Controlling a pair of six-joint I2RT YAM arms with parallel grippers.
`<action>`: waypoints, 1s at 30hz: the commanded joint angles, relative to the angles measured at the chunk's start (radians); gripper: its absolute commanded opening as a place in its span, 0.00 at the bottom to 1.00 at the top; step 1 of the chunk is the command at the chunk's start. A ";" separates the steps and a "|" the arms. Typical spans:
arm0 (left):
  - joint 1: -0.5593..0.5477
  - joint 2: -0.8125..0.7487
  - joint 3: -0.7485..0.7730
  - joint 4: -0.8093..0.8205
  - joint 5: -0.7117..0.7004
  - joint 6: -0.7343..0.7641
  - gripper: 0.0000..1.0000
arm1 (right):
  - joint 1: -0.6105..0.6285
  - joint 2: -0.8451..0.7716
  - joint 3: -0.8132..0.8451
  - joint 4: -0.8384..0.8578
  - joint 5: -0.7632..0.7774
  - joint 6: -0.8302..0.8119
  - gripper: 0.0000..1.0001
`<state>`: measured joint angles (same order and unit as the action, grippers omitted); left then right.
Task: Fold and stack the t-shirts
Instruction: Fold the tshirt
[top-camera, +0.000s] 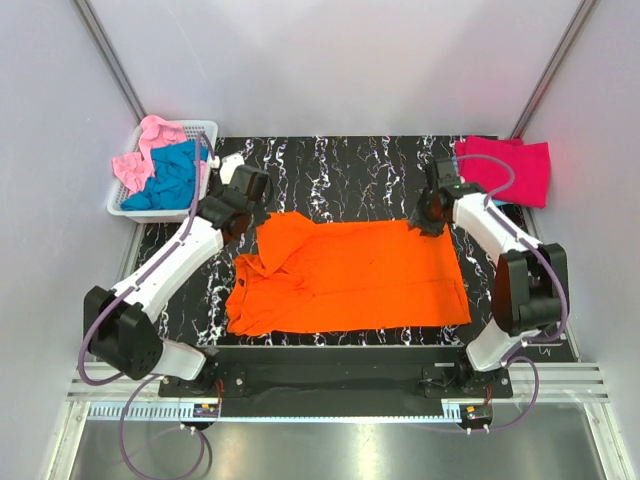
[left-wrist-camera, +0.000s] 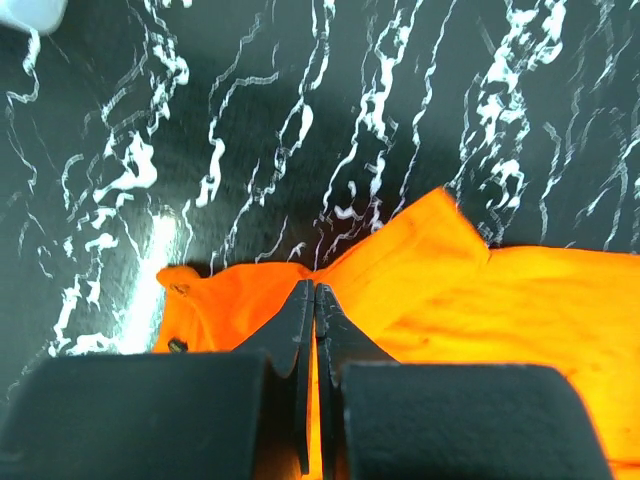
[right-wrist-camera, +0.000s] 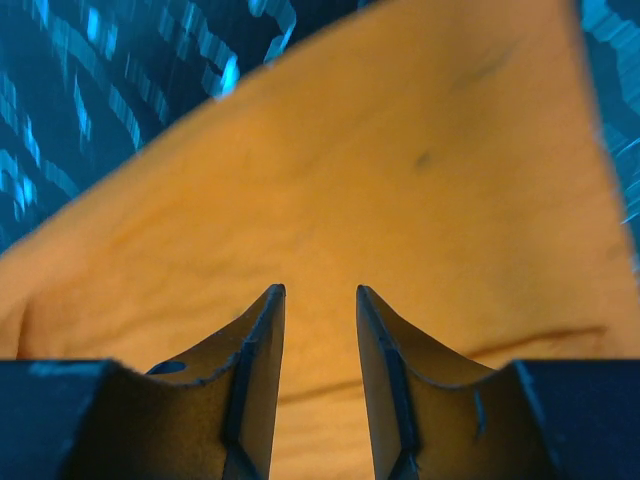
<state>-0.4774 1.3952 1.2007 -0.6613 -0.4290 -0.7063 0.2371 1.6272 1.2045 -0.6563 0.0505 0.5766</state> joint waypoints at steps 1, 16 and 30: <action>0.017 0.022 0.077 -0.021 -0.008 0.048 0.00 | -0.099 0.066 0.098 -0.020 0.066 -0.027 0.42; 0.068 0.151 0.195 -0.020 0.070 0.103 0.00 | -0.231 0.414 0.392 -0.063 0.051 -0.095 0.42; 0.079 0.169 0.185 -0.009 0.099 0.103 0.00 | -0.311 0.508 0.460 -0.081 0.077 -0.115 0.42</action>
<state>-0.4034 1.5600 1.3537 -0.7010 -0.3447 -0.6201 -0.0719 2.1201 1.6142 -0.7277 0.1150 0.4850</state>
